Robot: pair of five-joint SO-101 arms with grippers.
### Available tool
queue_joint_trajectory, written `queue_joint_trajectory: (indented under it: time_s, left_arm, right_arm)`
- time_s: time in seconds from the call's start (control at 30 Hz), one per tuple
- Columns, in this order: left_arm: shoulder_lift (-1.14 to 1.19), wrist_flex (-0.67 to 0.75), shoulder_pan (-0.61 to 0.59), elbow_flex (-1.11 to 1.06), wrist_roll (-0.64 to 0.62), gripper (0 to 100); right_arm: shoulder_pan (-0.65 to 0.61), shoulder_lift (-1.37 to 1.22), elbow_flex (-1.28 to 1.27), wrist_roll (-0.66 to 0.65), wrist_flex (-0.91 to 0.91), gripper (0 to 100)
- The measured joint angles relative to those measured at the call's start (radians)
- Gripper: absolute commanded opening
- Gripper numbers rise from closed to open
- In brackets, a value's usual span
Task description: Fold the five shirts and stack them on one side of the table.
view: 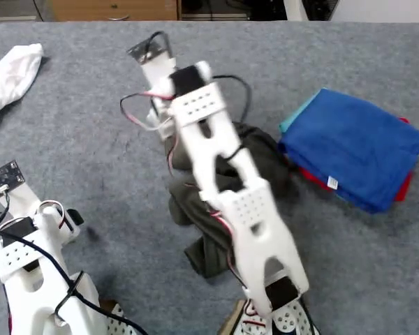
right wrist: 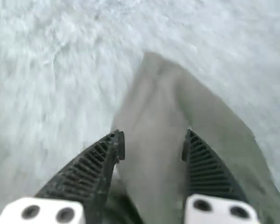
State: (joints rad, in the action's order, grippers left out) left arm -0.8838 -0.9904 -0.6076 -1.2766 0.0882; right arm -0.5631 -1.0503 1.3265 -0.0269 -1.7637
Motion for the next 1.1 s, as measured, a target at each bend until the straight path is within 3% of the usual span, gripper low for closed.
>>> queue_joint_trajectory:
  time_s: [0.17, 0.5, 0.6, 0.73, 1.1]
  left_arm:
    - [0.000, 0.018, 0.000, 0.000, 0.000, 23]
    - [0.000, 0.018, 0.000, 0.000, 0.000, 23]
    - [0.000, 0.018, 0.000, 0.000, 0.000, 23]
    - [0.000, 0.018, 0.000, 0.000, 0.000, 23]
    - [0.000, 0.018, 0.000, 0.000, 0.000, 23]
  right_arm:
    - [-0.005, -0.247, 0.221, 0.034, 0.032, 26.3]
    - [-0.006, -0.292, 0.120, 0.046, 0.198, 25.9]
    - [-0.006, -0.292, 0.120, 0.048, 0.201, 19.3]
    - [0.003, -0.292, 0.120, 0.046, 0.213, 0.0]
    - [0.028, -0.285, 0.120, 0.046, 0.213, 0.5]
